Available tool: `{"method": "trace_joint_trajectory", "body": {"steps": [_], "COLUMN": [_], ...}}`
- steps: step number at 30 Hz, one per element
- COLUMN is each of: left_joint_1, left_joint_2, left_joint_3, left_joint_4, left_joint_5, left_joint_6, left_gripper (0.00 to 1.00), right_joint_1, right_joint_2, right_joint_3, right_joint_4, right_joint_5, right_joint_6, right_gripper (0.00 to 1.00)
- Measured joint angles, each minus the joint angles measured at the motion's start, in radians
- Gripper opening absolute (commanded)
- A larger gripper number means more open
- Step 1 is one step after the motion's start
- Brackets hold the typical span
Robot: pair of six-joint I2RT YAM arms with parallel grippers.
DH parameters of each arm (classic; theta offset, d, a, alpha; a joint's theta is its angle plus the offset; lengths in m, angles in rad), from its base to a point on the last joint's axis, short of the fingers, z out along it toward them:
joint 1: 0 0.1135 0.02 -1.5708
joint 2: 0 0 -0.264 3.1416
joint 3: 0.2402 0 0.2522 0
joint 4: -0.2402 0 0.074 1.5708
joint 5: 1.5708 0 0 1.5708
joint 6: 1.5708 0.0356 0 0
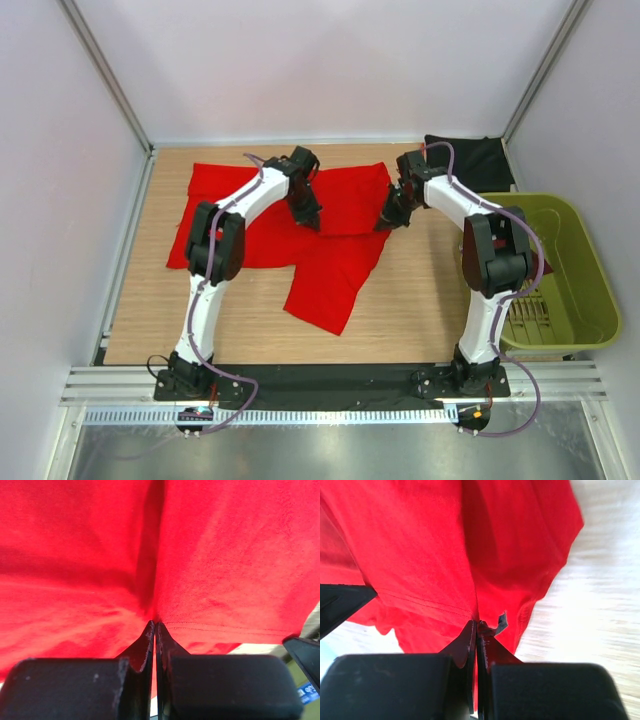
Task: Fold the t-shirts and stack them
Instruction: Fold the tshirt
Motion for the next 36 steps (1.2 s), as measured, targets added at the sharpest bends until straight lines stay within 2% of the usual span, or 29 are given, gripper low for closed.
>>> {"method": "trace_joint_trajectory", "body": {"steps": [15, 19, 20, 22, 25, 29, 31, 36], "left_joint_1": [0.001, 0.003, 0.004, 0.005, 0.006, 0.019, 0.048, 0.227], "left_joint_2": [0.0, 0.002, 0.002, 0.002, -0.007, -0.089, -0.18, -0.38], "left_joint_3": [0.039, 0.06, 0.06, 0.059, 0.049, -0.053, -0.163, -0.364], "left_joint_4": [-0.079, -0.11, -0.117, -0.132, -0.14, -0.132, -0.098, -0.037], "left_joint_5": [-0.069, -0.091, -0.097, -0.109, -0.145, -0.196, -0.206, -0.2], "left_joint_6": [0.075, 0.1, 0.106, 0.115, 0.142, 0.17, 0.169, 0.159], "left_gripper": [0.01, 0.22, 0.24, 0.27, 0.29, 0.31, 0.32, 0.37], "right_joint_1": [0.005, 0.011, 0.014, 0.02, 0.04, 0.136, 0.221, 0.445], "right_joint_2": [-0.002, 0.0, 0.0, 0.0, -0.004, -0.064, -0.126, -0.247], "right_joint_3": [-0.091, -0.103, -0.103, -0.101, -0.097, -0.121, -0.158, -0.233], "right_joint_4": [0.108, 0.113, 0.106, 0.088, 0.04, 0.025, 0.036, 0.093], "right_joint_5": [-0.073, -0.071, -0.068, -0.053, -0.01, 0.055, 0.065, 0.079], "right_joint_6": [0.129, 0.146, 0.146, 0.137, 0.086, -0.02, -0.076, -0.209], "right_gripper": [0.03, 0.15, 0.24, 0.32, 0.38, 0.4, 0.41, 0.41]}}
